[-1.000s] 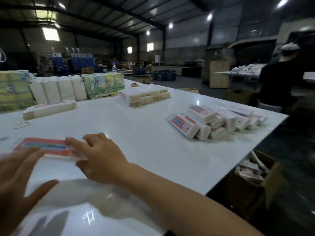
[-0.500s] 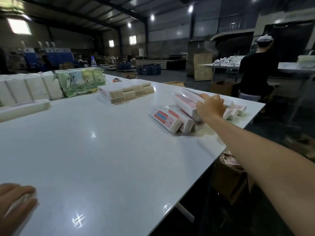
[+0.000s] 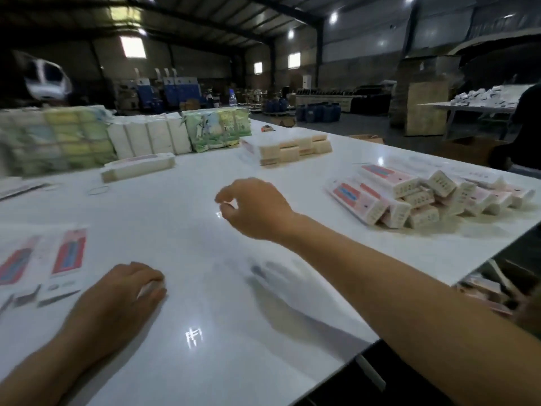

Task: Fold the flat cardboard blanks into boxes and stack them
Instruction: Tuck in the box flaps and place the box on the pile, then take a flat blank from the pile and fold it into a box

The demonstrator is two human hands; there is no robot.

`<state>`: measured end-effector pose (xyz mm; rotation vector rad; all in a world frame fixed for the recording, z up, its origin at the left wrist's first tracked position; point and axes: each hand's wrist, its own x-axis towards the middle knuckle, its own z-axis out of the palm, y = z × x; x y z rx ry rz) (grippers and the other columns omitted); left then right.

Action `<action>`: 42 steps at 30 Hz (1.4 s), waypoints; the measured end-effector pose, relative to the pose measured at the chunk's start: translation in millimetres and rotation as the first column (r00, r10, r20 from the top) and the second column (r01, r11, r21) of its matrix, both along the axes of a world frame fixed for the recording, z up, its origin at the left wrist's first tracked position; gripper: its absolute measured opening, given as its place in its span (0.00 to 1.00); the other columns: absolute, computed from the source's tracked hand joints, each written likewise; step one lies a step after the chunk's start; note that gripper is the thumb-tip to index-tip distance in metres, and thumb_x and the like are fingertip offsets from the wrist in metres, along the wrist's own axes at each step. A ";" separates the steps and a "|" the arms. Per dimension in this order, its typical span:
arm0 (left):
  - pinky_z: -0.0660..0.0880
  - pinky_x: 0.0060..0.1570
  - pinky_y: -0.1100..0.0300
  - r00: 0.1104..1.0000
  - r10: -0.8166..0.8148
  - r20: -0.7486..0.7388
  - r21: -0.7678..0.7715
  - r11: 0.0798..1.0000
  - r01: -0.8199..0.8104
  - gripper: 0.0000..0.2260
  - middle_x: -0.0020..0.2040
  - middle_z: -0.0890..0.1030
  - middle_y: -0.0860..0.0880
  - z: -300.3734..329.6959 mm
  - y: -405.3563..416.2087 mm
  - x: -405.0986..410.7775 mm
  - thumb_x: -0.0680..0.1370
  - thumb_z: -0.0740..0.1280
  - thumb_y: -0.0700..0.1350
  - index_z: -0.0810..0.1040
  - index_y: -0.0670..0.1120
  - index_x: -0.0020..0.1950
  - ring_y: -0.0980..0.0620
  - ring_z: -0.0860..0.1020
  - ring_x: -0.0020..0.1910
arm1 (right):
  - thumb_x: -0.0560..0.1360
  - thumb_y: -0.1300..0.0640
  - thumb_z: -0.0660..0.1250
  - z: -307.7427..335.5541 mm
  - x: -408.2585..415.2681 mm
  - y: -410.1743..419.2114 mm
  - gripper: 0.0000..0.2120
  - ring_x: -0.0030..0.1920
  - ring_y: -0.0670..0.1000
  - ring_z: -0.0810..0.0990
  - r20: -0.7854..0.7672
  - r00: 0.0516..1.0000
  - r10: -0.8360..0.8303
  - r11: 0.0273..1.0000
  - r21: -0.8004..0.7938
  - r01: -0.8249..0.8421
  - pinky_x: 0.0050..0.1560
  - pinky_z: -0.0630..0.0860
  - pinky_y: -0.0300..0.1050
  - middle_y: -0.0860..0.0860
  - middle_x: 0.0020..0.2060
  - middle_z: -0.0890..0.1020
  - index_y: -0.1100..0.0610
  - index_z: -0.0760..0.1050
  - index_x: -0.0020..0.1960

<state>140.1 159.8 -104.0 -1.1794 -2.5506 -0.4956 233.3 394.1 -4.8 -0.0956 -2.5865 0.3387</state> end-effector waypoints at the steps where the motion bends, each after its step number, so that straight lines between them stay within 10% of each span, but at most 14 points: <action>1: 0.73 0.50 0.52 1.000 -0.019 -0.004 0.064 0.998 0.019 0.05 0.49 0.81 0.49 6.0 0.4 10.3 0.75 0.69 0.44 0.81 0.47 0.49 0.51 0.74 0.46 | 0.77 0.54 0.59 -14.4 -8.0 -22.9 0.14 0.57 0.55 0.75 0.077 0.996 0.046 0.998 0.038 -0.049 0.57 0.71 0.51 0.51 0.57 0.80 0.51 0.79 0.58; 14: 0.76 0.50 0.53 0.944 0.170 0.283 0.124 0.969 -0.212 0.09 0.50 0.82 0.51 45.7 -4.8 -15.1 0.77 0.63 0.50 0.81 0.48 0.49 0.53 0.77 0.47 | 0.78 0.53 0.56 -91.3 -23.3 -66.6 0.13 0.53 0.50 0.71 0.154 0.983 0.103 0.990 0.080 -0.116 0.51 0.71 0.45 0.47 0.54 0.77 0.52 0.78 0.55; 18: 0.69 0.55 0.50 0.657 0.724 0.210 -0.249 0.689 -0.680 0.33 0.64 0.69 0.43 68.7 -43.0 -87.9 0.71 0.62 0.68 0.69 0.44 0.65 0.43 0.68 0.62 | 0.79 0.53 0.57 -91.7 -24.6 -65.6 0.12 0.52 0.48 0.71 0.119 0.988 0.100 0.993 0.057 -0.107 0.50 0.70 0.43 0.44 0.52 0.77 0.50 0.78 0.54; 21: 0.69 0.58 0.50 0.520 0.832 0.194 -0.444 0.547 -0.710 0.44 0.64 0.67 0.41 54.9 -59.0 -111.8 0.65 0.62 0.75 0.67 0.43 0.67 0.42 0.65 0.63 | 0.78 0.54 0.58 -92.4 -26.0 -65.3 0.11 0.50 0.47 0.71 0.112 0.989 0.099 0.993 0.047 -0.105 0.49 0.70 0.42 0.42 0.51 0.77 0.49 0.78 0.53; 28: 0.73 0.58 0.53 0.460 0.742 0.487 -0.333 0.645 -0.688 0.33 0.61 0.74 0.43 66.2 -54.9 -130.6 0.69 0.74 0.57 0.69 0.41 0.67 0.44 0.75 0.57 | 0.77 0.55 0.61 -90.8 -25.8 -65.4 0.09 0.49 0.46 0.71 0.104 0.988 0.112 0.994 0.010 -0.113 0.49 0.69 0.41 0.41 0.48 0.77 0.49 0.79 0.51; 34: 0.75 0.37 0.63 0.553 0.631 0.544 -0.083 0.696 -0.713 0.07 0.50 0.77 0.44 78.9 -53.1 -124.6 0.77 0.68 0.43 0.74 0.41 0.50 0.50 0.76 0.42 | 0.77 0.55 0.60 -89.7 -25.5 -64.3 0.09 0.50 0.47 0.71 0.101 0.988 0.114 0.993 0.004 -0.115 0.48 0.67 0.41 0.43 0.50 0.77 0.50 0.79 0.52; 42: 0.81 0.39 0.49 0.449 -0.127 0.884 0.286 0.908 -0.306 0.14 0.46 0.85 0.50 94.8 -41.2 -30.2 0.76 0.67 0.40 0.77 0.58 0.55 0.46 0.84 0.45 | 0.76 0.55 0.59 -82.4 -23.5 -62.7 0.12 0.55 0.52 0.73 0.163 0.980 0.113 0.993 -0.039 -0.108 0.51 0.68 0.43 0.47 0.55 0.77 0.51 0.78 0.55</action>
